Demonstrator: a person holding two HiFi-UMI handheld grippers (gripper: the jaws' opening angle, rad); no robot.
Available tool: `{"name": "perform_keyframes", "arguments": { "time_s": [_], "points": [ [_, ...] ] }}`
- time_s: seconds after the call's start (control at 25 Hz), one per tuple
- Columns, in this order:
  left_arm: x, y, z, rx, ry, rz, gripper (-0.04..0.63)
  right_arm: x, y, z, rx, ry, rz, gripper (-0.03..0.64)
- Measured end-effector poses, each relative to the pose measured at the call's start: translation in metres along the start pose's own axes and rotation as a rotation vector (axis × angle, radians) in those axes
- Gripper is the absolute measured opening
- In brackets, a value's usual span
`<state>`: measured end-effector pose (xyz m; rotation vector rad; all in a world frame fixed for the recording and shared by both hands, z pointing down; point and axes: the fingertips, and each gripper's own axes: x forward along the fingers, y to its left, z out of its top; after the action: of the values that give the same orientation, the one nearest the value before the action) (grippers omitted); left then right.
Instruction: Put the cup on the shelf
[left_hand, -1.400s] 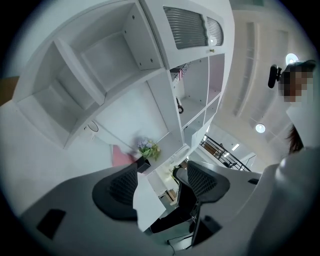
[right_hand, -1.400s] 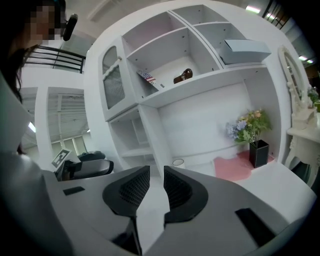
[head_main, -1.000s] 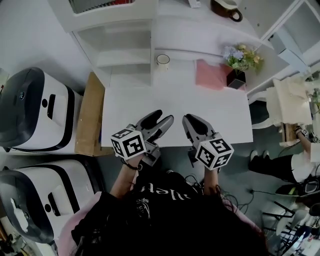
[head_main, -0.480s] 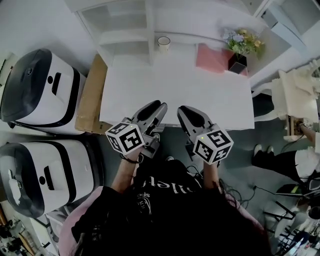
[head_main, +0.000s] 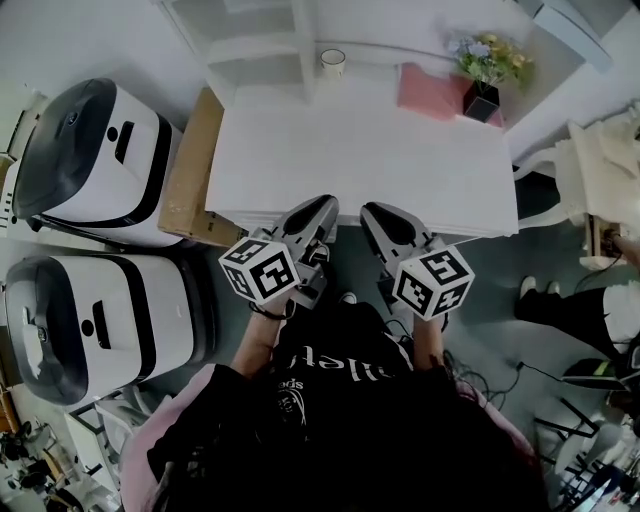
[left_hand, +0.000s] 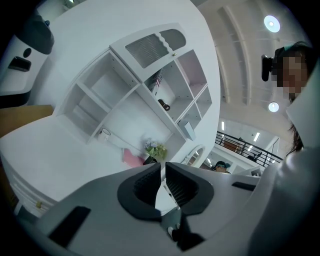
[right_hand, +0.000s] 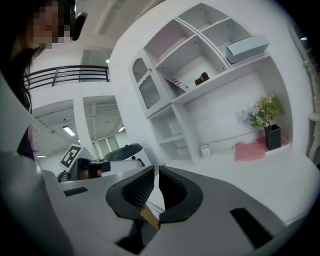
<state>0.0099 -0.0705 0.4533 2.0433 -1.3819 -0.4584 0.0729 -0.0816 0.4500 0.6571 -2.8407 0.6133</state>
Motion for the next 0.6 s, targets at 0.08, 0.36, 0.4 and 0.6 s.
{"name": "perform_keyframes", "arguments": {
  "time_s": [0.08, 0.36, 0.4, 0.6],
  "points": [
    [-0.005, -0.003, -0.006, 0.005, 0.002, 0.002, 0.038, -0.005, 0.002, -0.004, 0.001, -0.002, 0.002, 0.063],
    [-0.018, -0.008, -0.016, 0.006, -0.005, 0.01, 0.037, -0.015, 0.009, -0.015, -0.005, 0.008, 0.016, 0.061],
    [-0.02, -0.009, -0.016, 0.005, -0.007, 0.011, 0.037, -0.017, 0.011, -0.016, -0.007, 0.01, 0.017, 0.061],
    [-0.024, -0.013, -0.02, -0.008, -0.012, 0.009, 0.037, -0.023, 0.015, -0.018, -0.017, 0.015, 0.02, 0.061]
  ]
}}
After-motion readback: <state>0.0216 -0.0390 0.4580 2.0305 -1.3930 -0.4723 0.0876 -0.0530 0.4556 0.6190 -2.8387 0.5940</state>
